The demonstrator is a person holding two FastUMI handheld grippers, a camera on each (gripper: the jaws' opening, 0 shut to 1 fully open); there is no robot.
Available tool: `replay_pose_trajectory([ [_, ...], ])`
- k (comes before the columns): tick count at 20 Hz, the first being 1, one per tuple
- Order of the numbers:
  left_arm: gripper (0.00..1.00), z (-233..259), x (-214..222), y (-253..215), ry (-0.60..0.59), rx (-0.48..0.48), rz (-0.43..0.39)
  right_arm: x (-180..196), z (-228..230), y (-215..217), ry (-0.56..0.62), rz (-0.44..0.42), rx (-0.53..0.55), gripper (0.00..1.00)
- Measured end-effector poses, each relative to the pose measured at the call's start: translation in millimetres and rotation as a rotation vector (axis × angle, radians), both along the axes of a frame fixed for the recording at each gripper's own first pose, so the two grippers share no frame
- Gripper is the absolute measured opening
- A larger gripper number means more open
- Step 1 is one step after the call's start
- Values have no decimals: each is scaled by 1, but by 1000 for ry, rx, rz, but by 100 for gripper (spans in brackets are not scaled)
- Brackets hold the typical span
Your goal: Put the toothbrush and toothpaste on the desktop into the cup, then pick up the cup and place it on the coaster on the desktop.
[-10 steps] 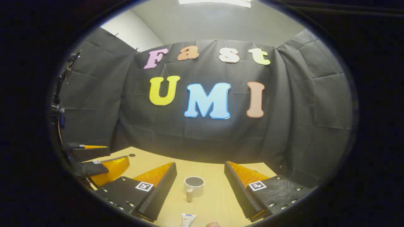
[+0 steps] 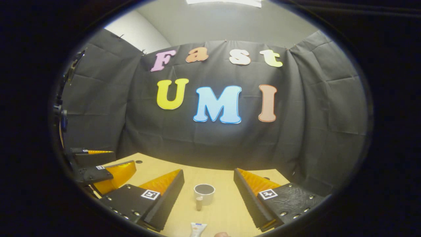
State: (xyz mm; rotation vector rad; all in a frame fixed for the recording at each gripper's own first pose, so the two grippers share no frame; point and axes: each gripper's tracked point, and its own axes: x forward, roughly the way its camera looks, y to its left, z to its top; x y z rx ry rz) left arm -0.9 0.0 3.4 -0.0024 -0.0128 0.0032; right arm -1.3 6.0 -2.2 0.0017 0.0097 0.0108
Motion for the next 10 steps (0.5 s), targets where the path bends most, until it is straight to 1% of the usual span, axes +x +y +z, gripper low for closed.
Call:
replay_pose_trajectory([
  [1,96,0,0,0,3,0,0,0,0,1,2,1,3,93],
  [7,96,-2,-1,0,12,-4,6,0,-7,0,24,1,16,93],
  [8,99,-3,0,0,13,-4,7,1,-8,0,26,1,17,93],
  [10,98,-4,0,0,18,-3,5,1,-9,0,30,1,21,93],
])
